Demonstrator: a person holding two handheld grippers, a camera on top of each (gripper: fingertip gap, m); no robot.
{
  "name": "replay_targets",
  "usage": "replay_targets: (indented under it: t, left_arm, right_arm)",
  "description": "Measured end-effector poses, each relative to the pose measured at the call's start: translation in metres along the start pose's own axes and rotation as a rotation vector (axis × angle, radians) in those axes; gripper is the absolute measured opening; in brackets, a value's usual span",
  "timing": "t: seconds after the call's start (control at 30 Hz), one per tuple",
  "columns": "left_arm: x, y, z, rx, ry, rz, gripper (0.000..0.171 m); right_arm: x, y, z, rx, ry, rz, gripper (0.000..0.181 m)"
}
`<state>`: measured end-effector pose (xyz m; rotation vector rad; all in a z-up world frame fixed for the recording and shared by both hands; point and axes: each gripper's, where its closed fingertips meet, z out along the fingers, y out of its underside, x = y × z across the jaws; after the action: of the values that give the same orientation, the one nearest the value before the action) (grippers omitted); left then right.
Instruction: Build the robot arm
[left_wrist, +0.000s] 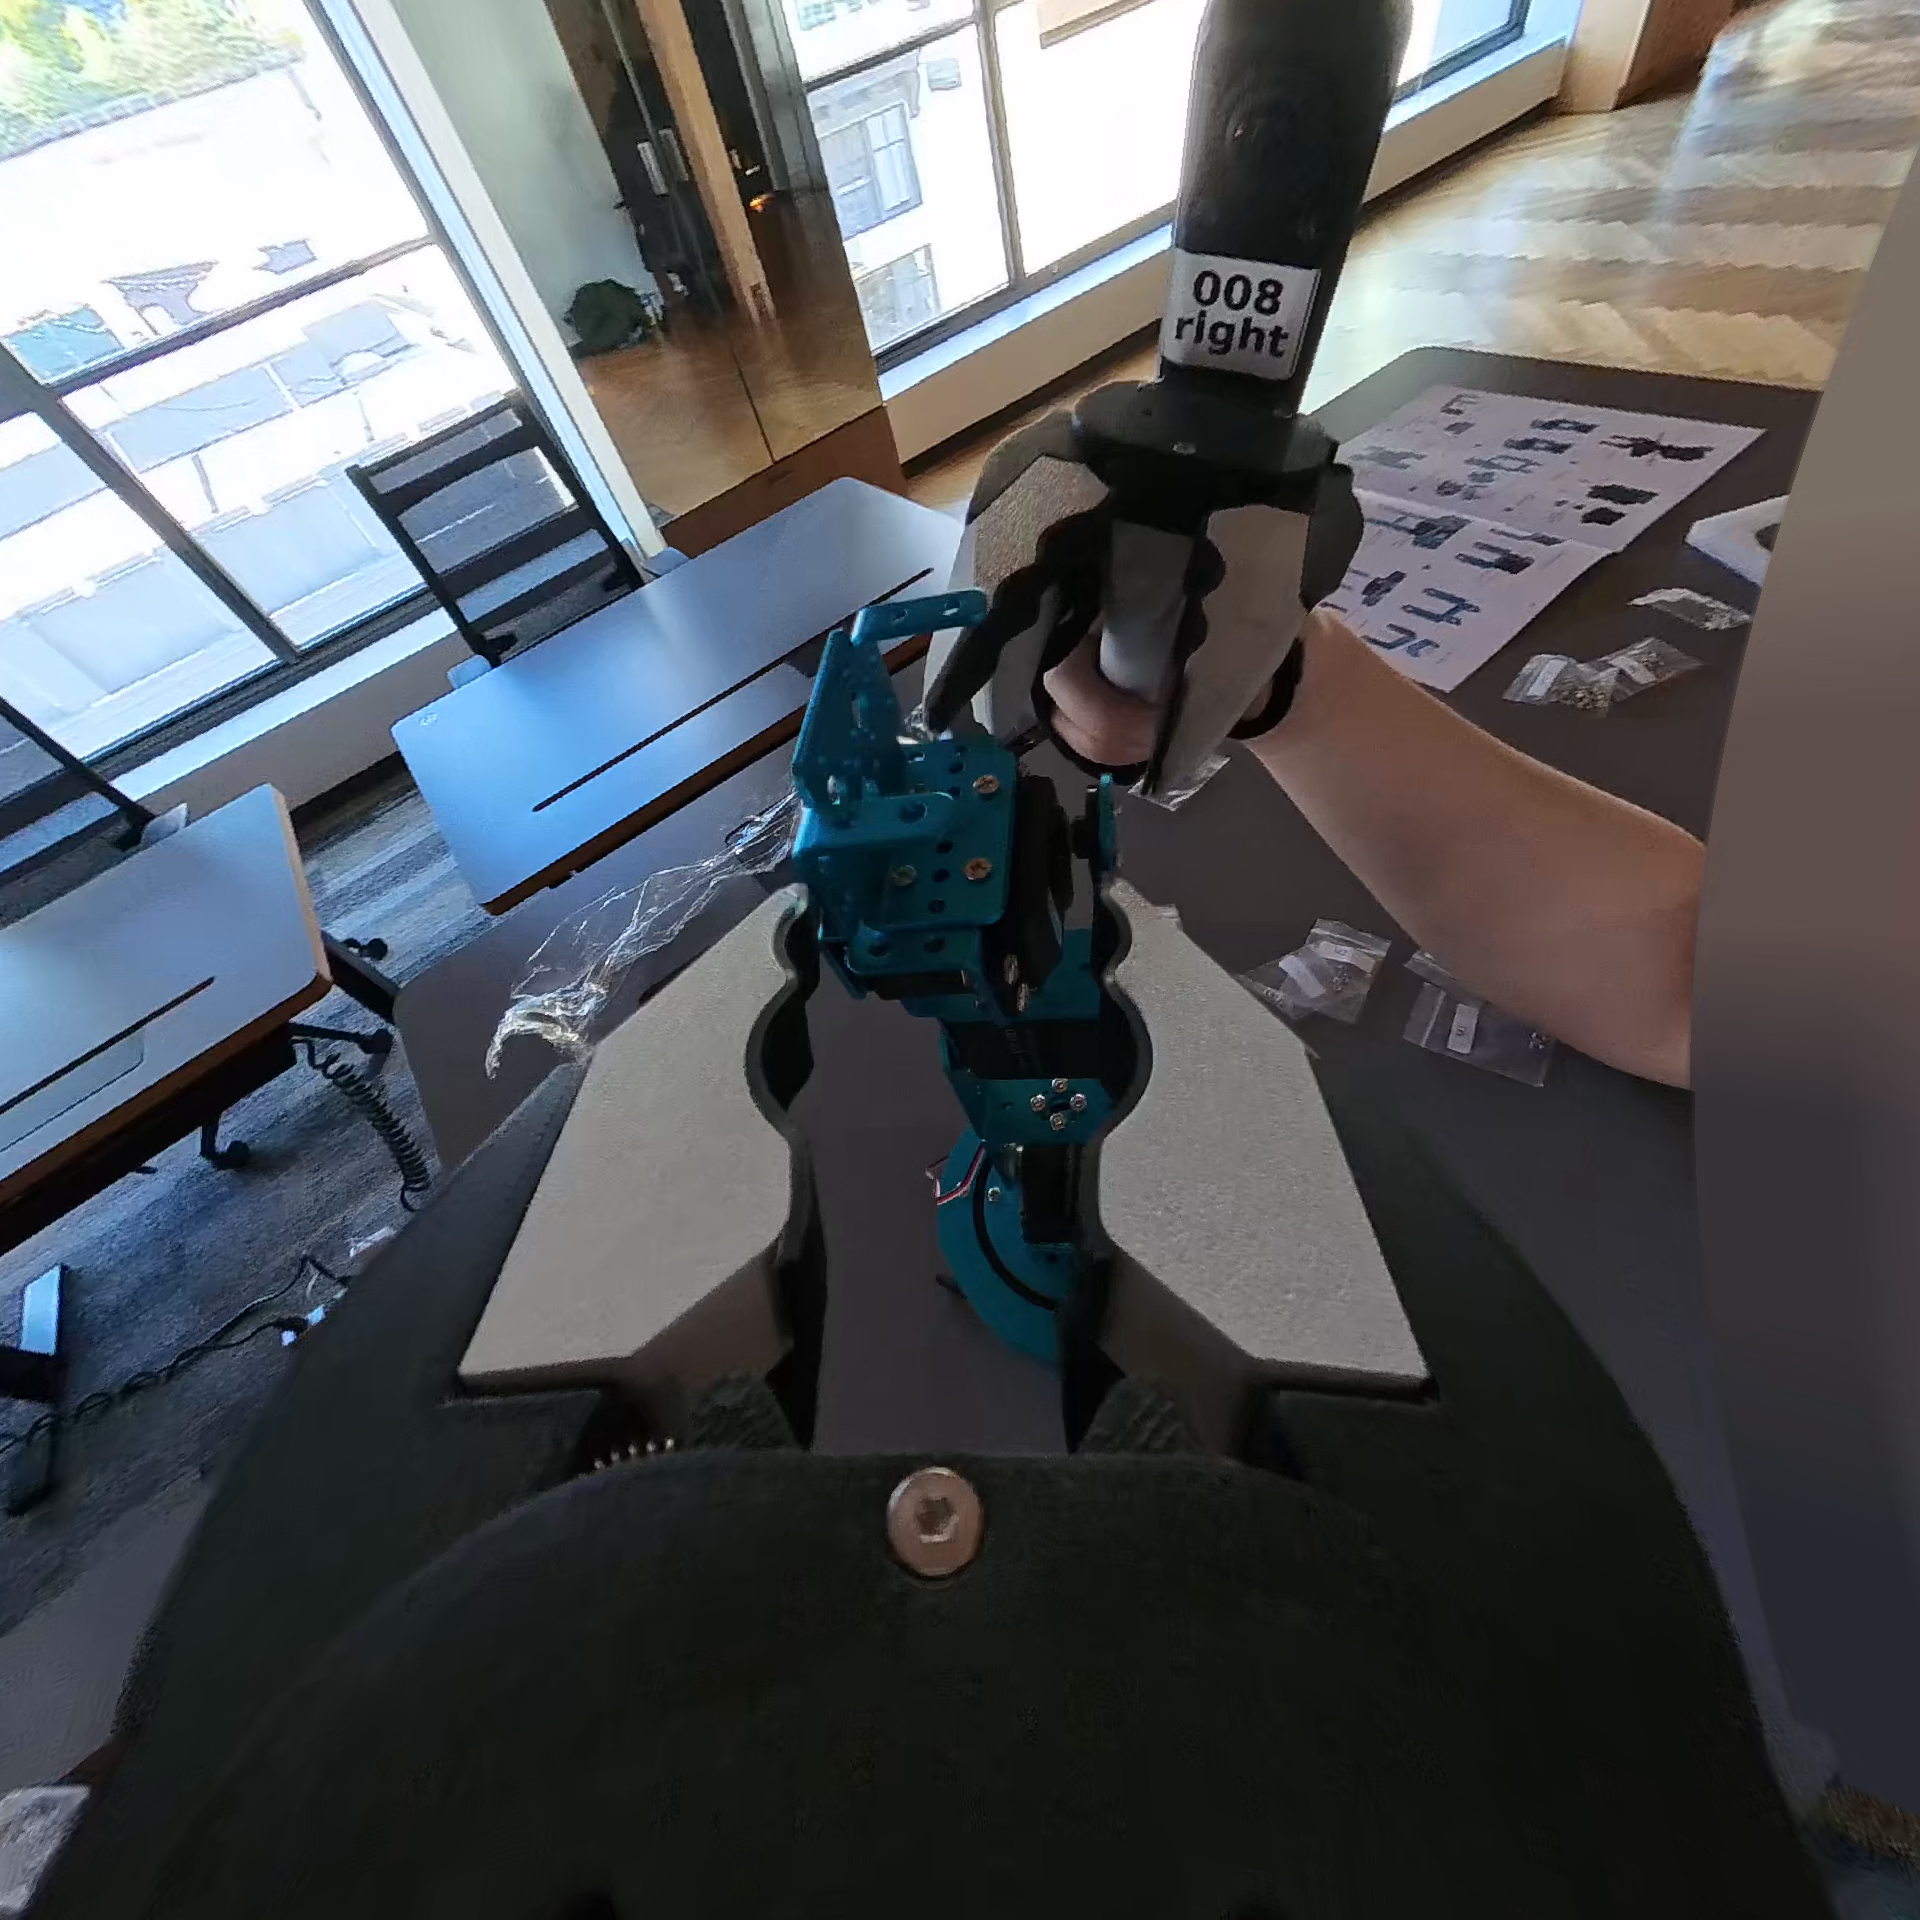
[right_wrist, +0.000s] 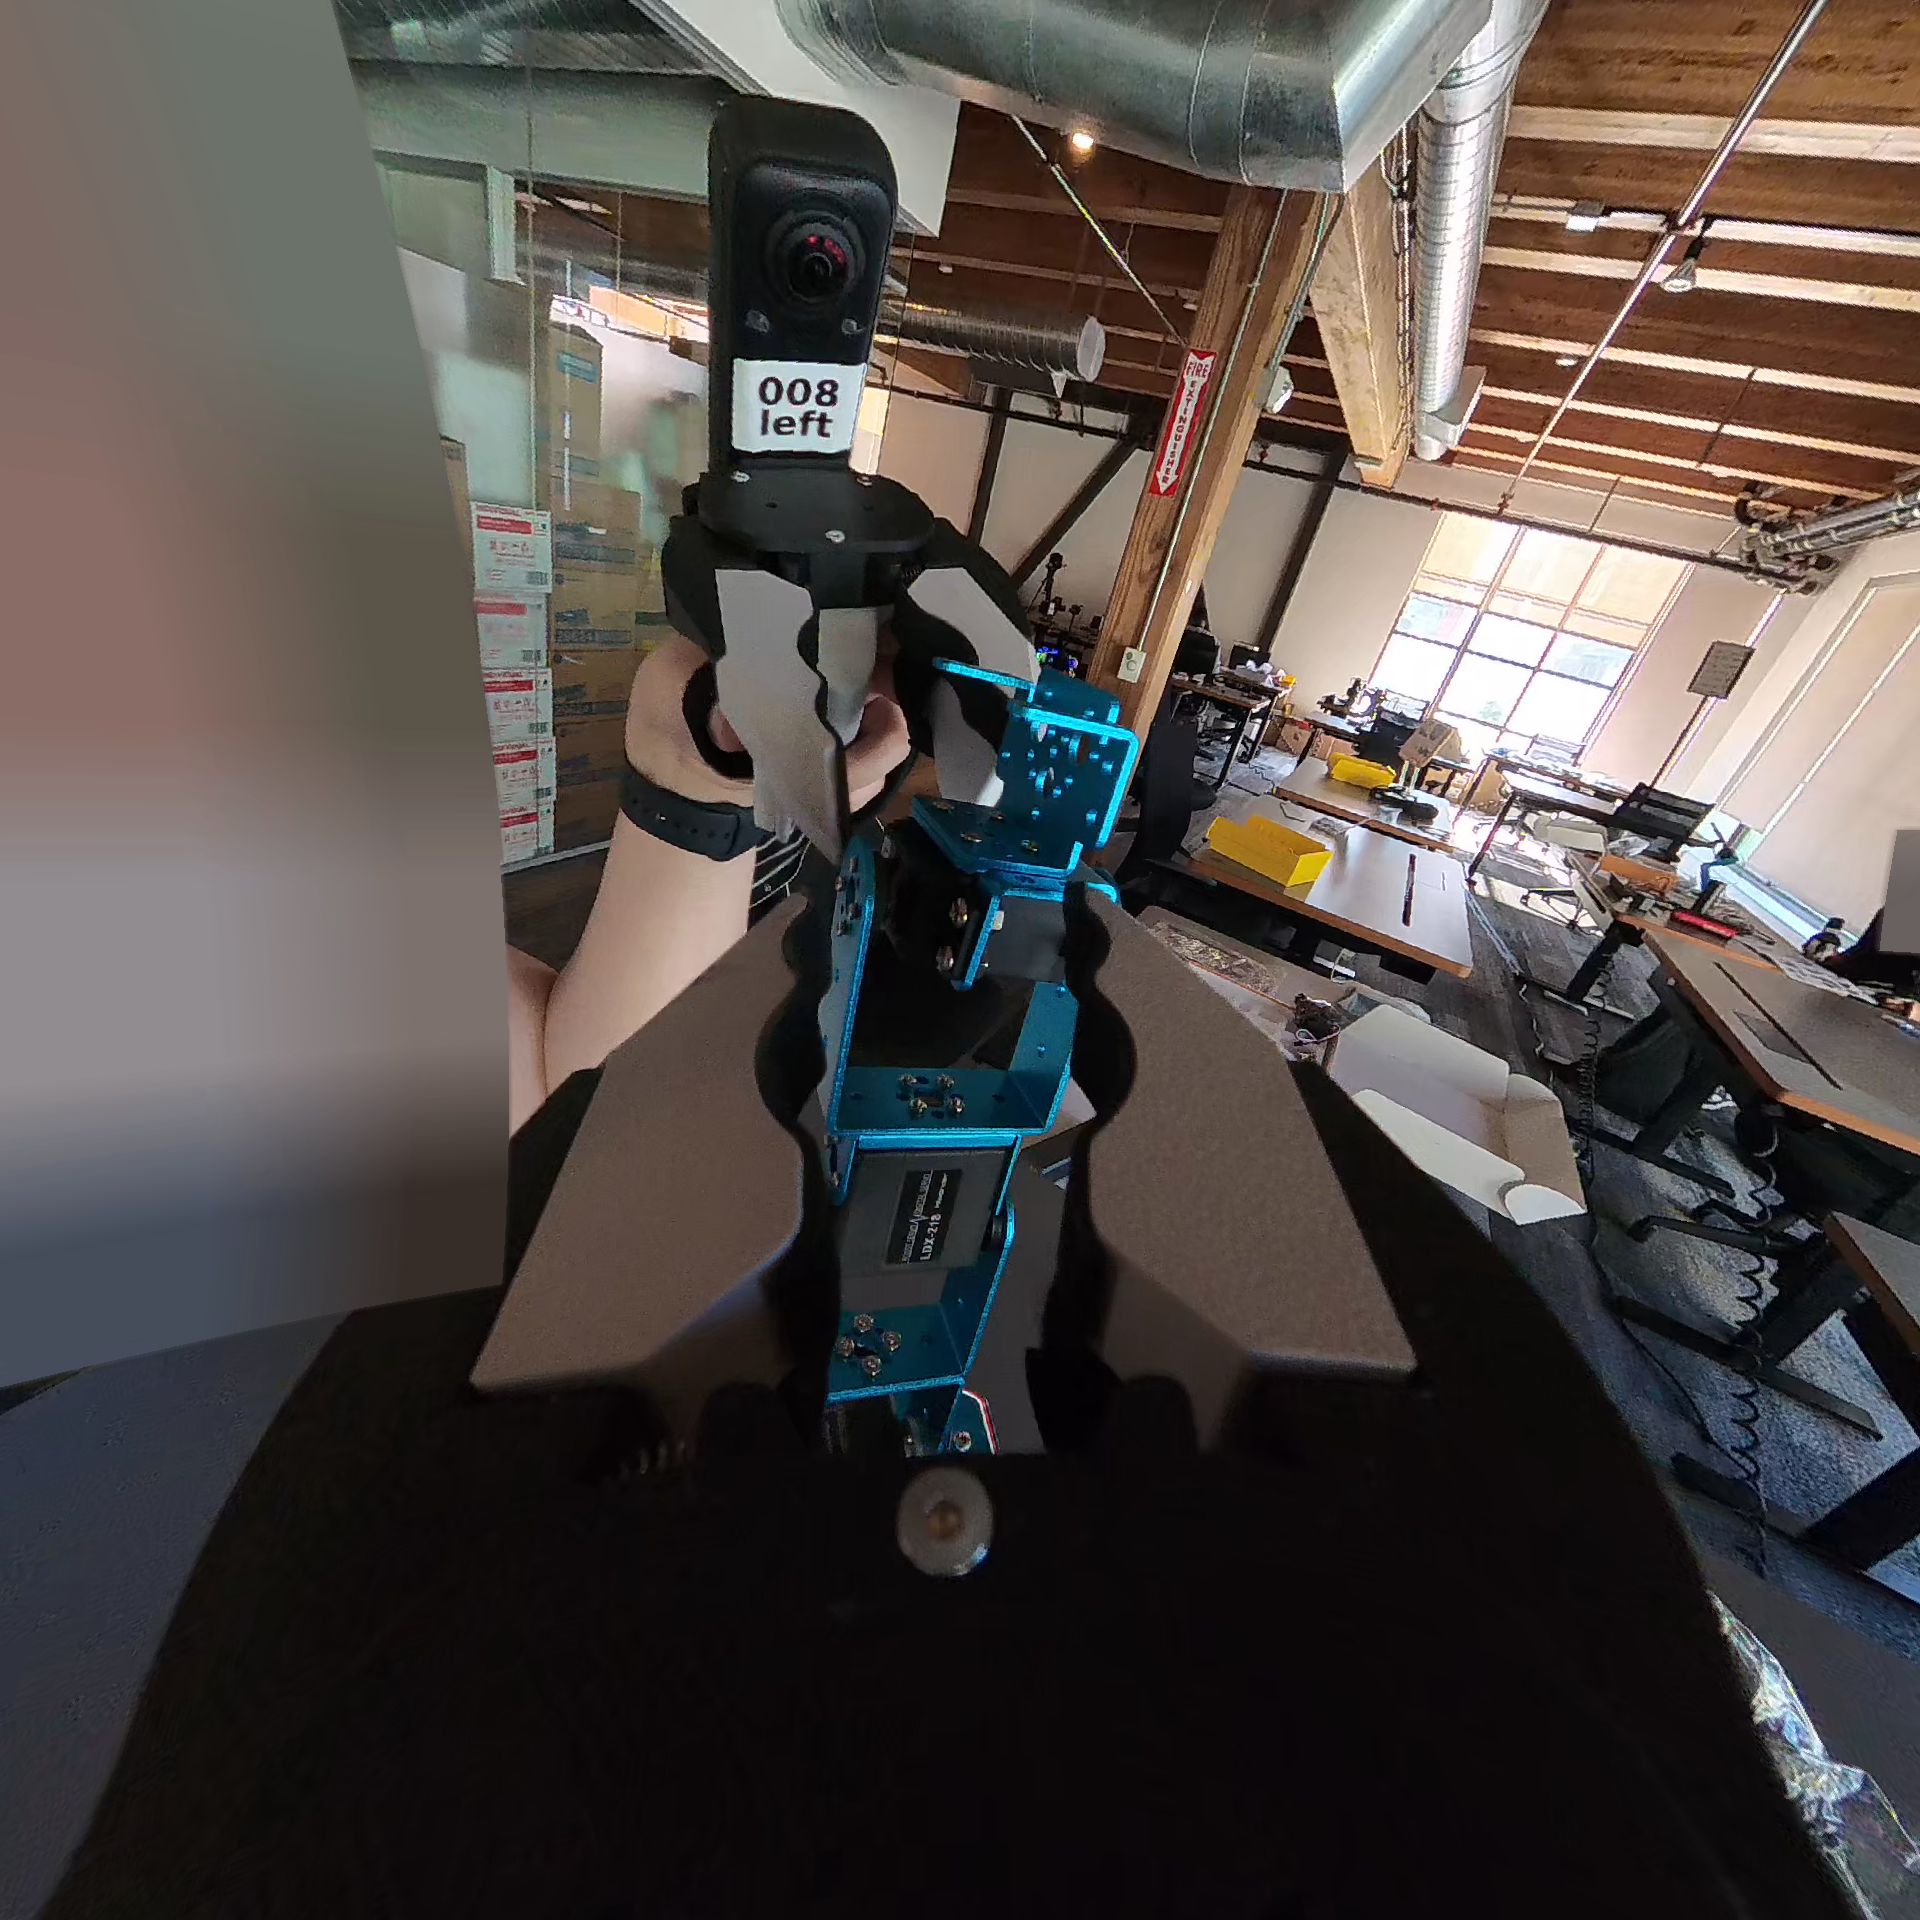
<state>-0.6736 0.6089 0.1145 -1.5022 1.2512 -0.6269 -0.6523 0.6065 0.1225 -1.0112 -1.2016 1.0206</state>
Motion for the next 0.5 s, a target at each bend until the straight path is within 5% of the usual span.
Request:
replay_targets:
  t: [0.5]
  left_arm:
    - [-0.003, -0.004, -0.018, 0.048, -0.001, -0.032, 0.044]
  right_arm:
    - [0.006, 0.001, -0.006, -0.001, 0.031, -0.005, 0.043]
